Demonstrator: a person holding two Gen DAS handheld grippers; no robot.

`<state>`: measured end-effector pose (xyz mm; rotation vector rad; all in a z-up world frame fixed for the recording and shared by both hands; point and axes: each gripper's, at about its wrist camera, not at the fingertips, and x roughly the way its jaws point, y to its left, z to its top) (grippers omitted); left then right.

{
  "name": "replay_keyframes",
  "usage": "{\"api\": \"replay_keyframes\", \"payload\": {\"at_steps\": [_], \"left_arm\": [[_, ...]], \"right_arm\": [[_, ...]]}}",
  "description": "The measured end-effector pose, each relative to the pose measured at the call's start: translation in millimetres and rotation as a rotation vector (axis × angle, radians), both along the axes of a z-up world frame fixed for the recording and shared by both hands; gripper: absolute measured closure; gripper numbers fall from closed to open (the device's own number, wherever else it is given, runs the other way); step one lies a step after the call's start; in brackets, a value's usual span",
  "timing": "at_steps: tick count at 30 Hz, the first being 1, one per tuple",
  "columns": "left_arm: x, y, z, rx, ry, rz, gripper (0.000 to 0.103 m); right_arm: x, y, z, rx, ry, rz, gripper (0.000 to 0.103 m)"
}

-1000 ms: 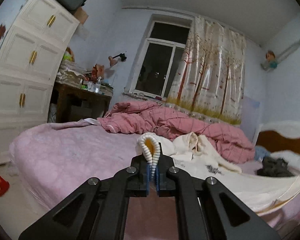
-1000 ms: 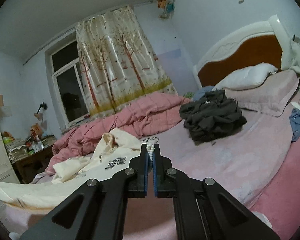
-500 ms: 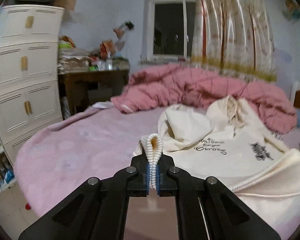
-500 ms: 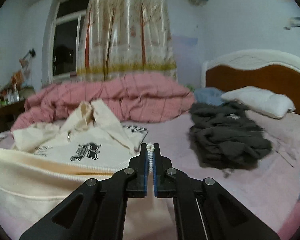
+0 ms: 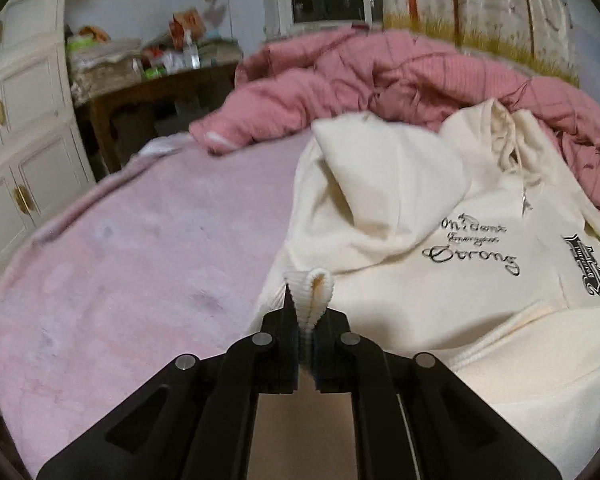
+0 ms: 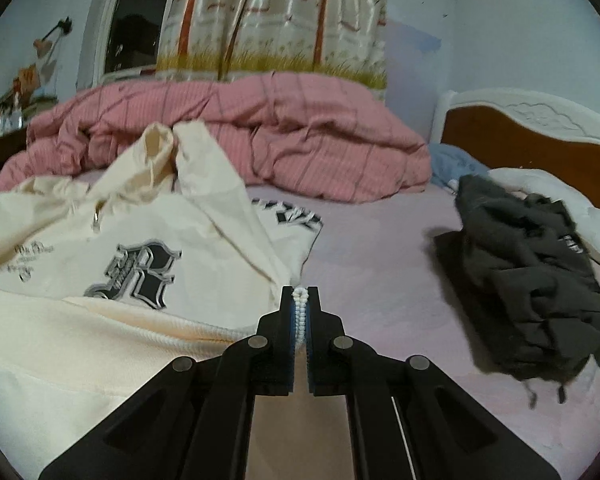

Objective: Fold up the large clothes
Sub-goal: 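Lift the hoodie by its hem with both tools and shake it out, then lay the hoodie flat on the bed and open both tools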

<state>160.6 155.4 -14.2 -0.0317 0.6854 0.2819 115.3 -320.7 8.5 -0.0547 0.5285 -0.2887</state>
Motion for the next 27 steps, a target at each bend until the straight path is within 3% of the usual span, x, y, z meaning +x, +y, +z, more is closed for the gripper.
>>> {"api": "replay_keyframes", "payload": {"at_steps": [2,3,4,6,8,10,12,16,20,23,27], "left_arm": [[3,1,0,0.006,0.009,0.002,0.086],[4,1,0,0.009,0.009,0.002,0.071],[2,1,2,0.031,0.001,0.023,0.042],[-9,-1,9,0.107,-0.05,0.084,0.026],[-25,-4,23,0.143,-0.11,0.074,0.025],[-41,-3,39,0.13,-0.161,0.068,0.019],[-56,-4,54,0.106,-0.213,0.022,0.018],[-84,-22,68,0.038,-0.279,-0.115,0.016],[-85,-60,54,-0.062,-0.167,-0.301,0.016],[-93,-92,30,-0.105,-0.068,-0.377,0.016],[-107,-130,2,-0.075,0.008,-0.46,0.016]], "right_arm": [[8,-4,-9,0.016,0.029,-0.004,0.1],[12,-8,-12,0.037,0.048,-0.007,0.1],[14,-11,-14,0.053,0.062,-0.009,0.1],[17,-20,-20,0.102,0.102,-0.01,0.094],[13,-25,-20,0.104,0.109,-0.03,0.062],[3,-25,-14,0.046,0.085,-0.084,0.047],[-13,-25,-2,0.01,0.041,-0.158,0.046],[-37,-26,21,0.149,-0.006,-0.137,0.046],[-59,30,29,0.208,0.0,0.086,0.046],[-83,81,18,0.221,0.013,0.231,0.046],[-104,123,-15,0.268,0.068,0.355,0.046]]}}
